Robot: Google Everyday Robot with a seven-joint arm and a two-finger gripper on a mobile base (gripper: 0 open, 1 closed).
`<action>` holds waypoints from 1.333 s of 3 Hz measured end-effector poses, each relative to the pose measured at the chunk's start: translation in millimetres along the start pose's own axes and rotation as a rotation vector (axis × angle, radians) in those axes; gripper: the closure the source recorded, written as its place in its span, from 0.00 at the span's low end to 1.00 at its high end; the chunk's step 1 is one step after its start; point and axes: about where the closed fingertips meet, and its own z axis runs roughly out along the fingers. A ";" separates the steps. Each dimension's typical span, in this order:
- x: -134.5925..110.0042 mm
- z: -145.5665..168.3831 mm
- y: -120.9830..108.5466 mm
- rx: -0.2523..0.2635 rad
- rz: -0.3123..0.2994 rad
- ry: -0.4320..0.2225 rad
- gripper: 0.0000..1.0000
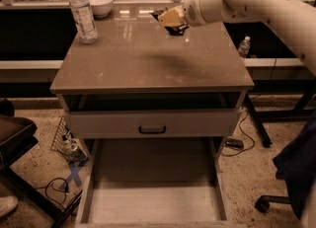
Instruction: Place rxbar chocolate into middle drawer
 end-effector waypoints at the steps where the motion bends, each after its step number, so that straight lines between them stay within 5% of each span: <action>1: 40.4 -65.6 16.9 0.066 -0.022 -0.044 1.00; 2: 78.0 -102.3 47.8 0.098 -0.048 -0.037 1.00; 3: 140.7 -122.8 84.8 0.069 -0.040 0.031 1.00; 4: 159.2 -126.3 89.6 0.085 -0.031 0.109 1.00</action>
Offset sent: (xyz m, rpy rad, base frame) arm -0.2028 -0.0626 -0.0799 -0.0942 -0.0612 -0.0817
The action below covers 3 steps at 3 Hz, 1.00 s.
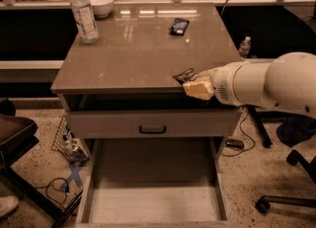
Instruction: Place rxbar chocolate into middle drawer
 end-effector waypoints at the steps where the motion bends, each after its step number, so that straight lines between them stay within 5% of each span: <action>1: -0.3 -0.4 0.1 0.000 -0.003 -0.001 1.00; 2: 30.4 7.0 3.6 -0.067 -0.008 0.065 1.00; 3: 93.0 10.2 18.9 -0.225 0.017 0.137 1.00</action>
Offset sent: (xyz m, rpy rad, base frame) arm -0.0295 -0.0272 -0.0976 -0.0607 0.2521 0.1648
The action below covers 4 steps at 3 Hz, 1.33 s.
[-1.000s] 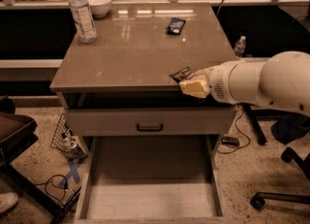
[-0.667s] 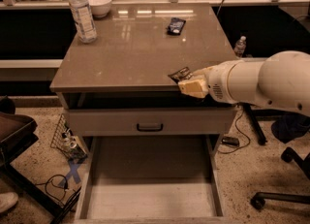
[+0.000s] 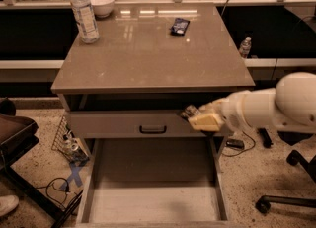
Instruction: Place rxbar chocolate into middle drawer
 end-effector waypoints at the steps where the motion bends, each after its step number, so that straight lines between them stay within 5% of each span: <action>1: 91.7 -10.2 14.5 -0.175 -0.036 0.007 1.00; 2: 134.5 -8.2 23.5 -0.243 -0.128 -0.016 1.00; 3: 134.5 -8.2 23.5 -0.243 -0.128 -0.016 1.00; 4: 153.6 24.3 29.9 -0.259 -0.118 -0.053 1.00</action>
Offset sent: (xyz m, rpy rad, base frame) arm -0.1118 -0.0715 -0.1298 0.0755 0.0091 0.3521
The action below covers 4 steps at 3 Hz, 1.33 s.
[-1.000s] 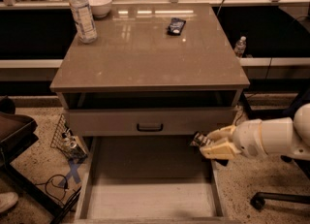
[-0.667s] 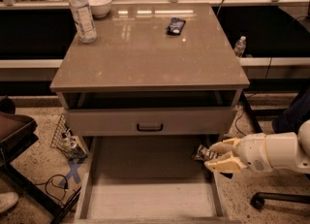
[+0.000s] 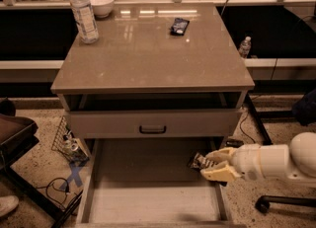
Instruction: Place rxbar chocolate into middle drawer
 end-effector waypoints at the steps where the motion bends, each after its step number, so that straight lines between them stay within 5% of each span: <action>1: 22.2 54.1 5.7 0.003 -0.037 -0.029 1.00; 2: 44.2 117.6 4.4 0.044 -0.068 -0.018 1.00; 4: 69.7 163.7 -4.1 0.125 -0.061 0.049 1.00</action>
Offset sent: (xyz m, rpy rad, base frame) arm 0.0283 0.0923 -0.1428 -0.0397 -0.1214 -0.0121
